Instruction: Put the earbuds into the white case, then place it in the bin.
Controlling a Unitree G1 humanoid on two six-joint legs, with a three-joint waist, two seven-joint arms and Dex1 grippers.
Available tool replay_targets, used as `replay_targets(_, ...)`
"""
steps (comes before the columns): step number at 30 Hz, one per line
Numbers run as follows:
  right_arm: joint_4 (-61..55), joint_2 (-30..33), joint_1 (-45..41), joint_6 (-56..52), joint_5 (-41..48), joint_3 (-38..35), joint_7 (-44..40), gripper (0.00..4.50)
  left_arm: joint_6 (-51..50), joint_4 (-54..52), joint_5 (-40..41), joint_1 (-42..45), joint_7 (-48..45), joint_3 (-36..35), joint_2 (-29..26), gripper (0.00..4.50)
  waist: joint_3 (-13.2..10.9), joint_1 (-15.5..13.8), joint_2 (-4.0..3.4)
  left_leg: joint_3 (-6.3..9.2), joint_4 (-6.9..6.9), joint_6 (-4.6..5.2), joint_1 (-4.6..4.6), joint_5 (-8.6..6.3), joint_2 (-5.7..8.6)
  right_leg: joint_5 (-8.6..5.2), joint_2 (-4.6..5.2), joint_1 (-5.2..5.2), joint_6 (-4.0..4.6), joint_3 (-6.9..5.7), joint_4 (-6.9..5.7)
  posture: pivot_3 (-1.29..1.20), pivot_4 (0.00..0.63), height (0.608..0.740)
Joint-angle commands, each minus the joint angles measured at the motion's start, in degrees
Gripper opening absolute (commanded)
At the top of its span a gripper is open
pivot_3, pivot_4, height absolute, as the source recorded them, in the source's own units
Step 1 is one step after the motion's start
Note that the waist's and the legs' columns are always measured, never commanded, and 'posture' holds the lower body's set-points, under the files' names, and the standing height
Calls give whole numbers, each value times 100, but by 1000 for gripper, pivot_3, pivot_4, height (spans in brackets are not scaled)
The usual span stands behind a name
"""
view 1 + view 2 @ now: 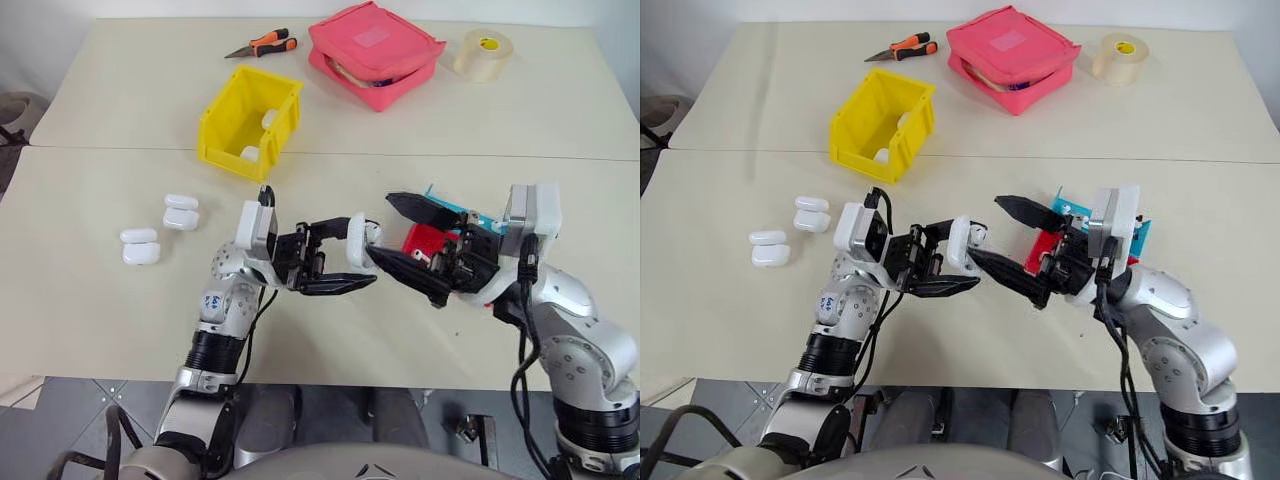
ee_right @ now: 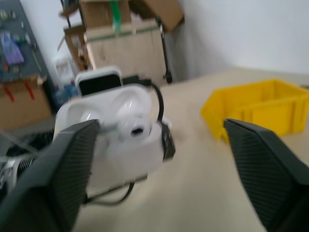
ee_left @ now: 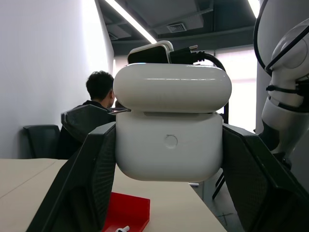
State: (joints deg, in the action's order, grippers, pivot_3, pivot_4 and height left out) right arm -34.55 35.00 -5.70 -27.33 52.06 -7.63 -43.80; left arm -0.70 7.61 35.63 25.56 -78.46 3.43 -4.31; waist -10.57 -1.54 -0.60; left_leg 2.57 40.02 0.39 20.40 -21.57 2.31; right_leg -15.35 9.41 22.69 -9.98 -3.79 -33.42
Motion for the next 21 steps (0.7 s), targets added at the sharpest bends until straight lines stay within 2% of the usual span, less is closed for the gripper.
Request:
replay_targets(1,-251,537,371,-66,329,-937,-280,4440,255,-13,-48,30,-90,-18,-53,2805,0,-2,0,-1,0,1,2,0,1,0,0,0,0,0,2,0,150,740)
replay_targets(6,-68,1015,1175,140,127,-1996,-769,4440,445,47,-89,-83,-89,-47,-164,2805,-1,-2,1,-4,0,3,0,-1,-1,0,0,-3,-1,-1,1,0,150,740)
replay_targets(8,327,1086,1804,599,-434,-2524,-1276,4440,517,-11,-118,-154,-54,-49,-206,2805,-1,-8,2,-6,1,3,-1,-2,-1,0,0,-4,-1,0,1,0,150,740)
replay_targets(11,1371,1091,2631,1883,-1581,-3021,-2063,4440,601,-121,-127,-243,-4,-73,-264,2805,-2,-68,4,-8,1,10,-2,-6,2,1,1,-10,-2,-1,4,0,150,740)
replay_targets(18,2371,1211,2546,2310,-1926,-3044,-2299,4440,683,-174,-153,-274,176,-68,-328,2805,-2,26,3,-23,1,10,-20,-6,-8,6,0,-17,-11,13,8,0,150,740)
replay_targets(21,2474,1362,2131,2109,-1961,-2809,-2207,4440,723,-174,-167,-269,241,-79,-337,2805,-1,27,0,-23,1,6,-21,-3,-9,5,-1,-17,-10,12,6,0,150,740)
